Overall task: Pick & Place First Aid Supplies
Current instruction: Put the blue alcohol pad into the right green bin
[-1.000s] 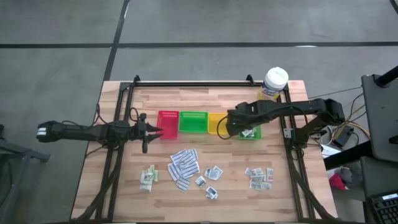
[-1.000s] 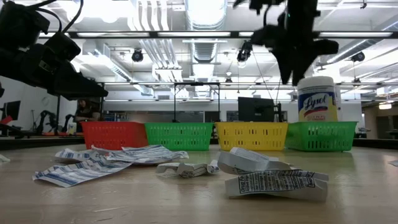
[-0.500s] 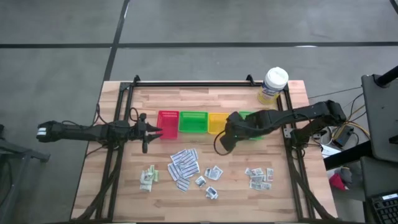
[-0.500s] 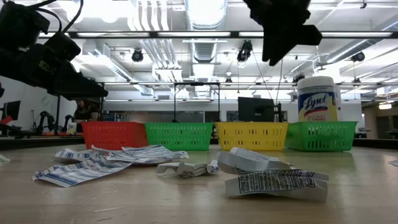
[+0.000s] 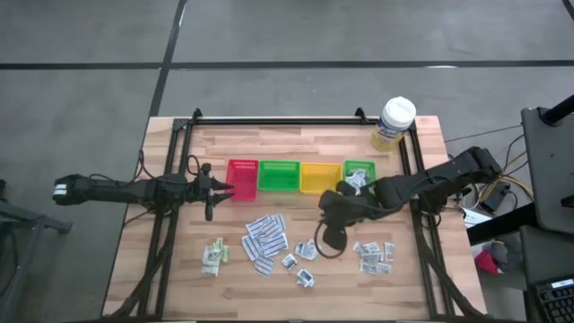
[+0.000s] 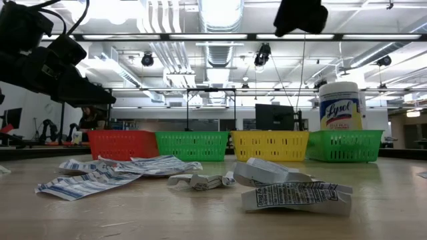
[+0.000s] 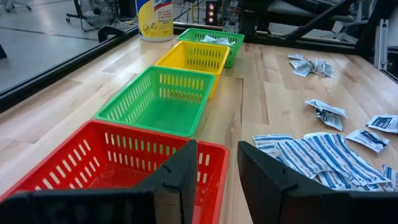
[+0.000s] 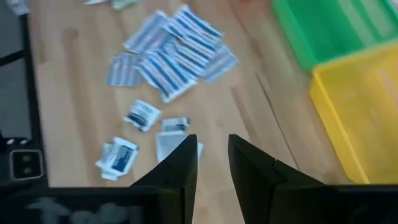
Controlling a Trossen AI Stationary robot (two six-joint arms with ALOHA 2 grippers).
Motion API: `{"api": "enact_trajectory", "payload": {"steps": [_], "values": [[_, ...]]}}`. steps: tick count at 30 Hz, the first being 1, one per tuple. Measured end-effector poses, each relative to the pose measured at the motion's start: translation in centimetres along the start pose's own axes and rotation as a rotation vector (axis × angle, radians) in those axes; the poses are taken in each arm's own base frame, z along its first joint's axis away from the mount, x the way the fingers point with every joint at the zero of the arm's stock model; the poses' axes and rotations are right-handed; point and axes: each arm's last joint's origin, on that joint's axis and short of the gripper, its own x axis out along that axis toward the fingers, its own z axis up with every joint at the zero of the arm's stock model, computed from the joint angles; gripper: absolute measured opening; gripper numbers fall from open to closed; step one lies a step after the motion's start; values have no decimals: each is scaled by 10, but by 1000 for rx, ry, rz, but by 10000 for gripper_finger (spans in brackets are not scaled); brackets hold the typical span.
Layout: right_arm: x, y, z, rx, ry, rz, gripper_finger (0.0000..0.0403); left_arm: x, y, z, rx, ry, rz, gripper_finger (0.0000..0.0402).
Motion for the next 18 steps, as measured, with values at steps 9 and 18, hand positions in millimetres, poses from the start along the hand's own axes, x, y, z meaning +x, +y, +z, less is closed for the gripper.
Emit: {"api": "enact_trajectory", "payload": {"steps": [9, 18], "values": [[13, 26, -9, -308, 14, 150, 83, 0, 0, 0, 0, 0, 0, 113], [65, 45, -16, -619, 128, 192, 69, 0, 0, 0, 0, 1, 0, 113]]}}
